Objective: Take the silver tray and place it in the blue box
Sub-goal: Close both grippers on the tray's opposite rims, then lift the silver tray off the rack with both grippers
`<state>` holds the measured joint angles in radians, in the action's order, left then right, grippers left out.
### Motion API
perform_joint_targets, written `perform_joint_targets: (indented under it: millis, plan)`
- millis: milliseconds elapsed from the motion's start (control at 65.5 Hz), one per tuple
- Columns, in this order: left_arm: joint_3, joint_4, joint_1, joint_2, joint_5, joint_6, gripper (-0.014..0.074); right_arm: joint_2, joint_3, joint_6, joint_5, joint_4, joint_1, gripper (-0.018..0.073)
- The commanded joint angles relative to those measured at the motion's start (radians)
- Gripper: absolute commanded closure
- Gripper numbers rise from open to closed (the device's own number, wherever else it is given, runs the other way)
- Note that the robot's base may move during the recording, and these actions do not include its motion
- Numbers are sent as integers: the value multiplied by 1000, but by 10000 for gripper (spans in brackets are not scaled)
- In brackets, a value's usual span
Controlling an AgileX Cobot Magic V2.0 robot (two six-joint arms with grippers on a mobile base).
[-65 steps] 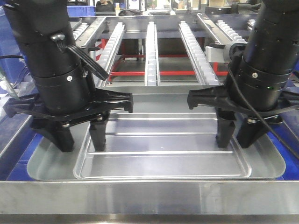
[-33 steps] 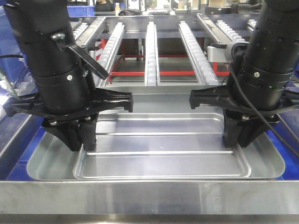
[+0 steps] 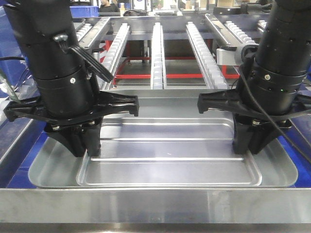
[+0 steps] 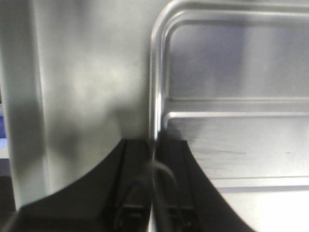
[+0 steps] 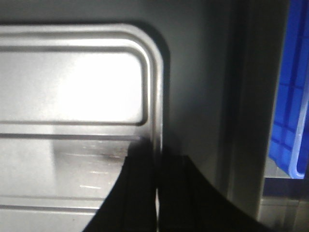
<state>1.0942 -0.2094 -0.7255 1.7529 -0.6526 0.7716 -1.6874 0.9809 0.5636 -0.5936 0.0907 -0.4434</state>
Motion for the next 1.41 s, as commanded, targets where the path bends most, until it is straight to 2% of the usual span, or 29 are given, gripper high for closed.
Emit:
perform_joint_targets:
  millis: [0,244,443,504,657,733,856,1024,1161,1268,1390]
  plan:
    - [28,8,-7,-44,-4,10,607,36,30,-3,-26,-2,2,504]
    - [99,-21,-7,-104,-119,12,607,116,79,4,-70,-2,2,504]
    - [111,-21,-7,-189,-179,44,607,228,88,89,-123,10,0,504]
    - [111,-21,-7,-219,-203,47,607,261,88,132,-161,34,-12,504]
    - [111,-21,-26,-269,-251,48,607,319,84,308,-240,193,-100,504]
    - [111,-36,-49,-289,-290,78,607,336,84,366,-272,252,-159,504]
    - [80,-139,-116,-327,-318,176,606,349,84,398,-308,261,-243,504]
    - [2,-145,-232,-405,-329,259,600,374,83,408,-340,257,-310,504]
    - [-63,-167,-305,-464,-327,337,599,419,39,476,-349,263,-387,504]
    - [-104,-186,-340,-500,-327,353,599,460,-10,530,-344,272,-434,504]
    - [-117,-190,-355,-519,-327,353,599,477,-28,549,-344,276,-445,504]
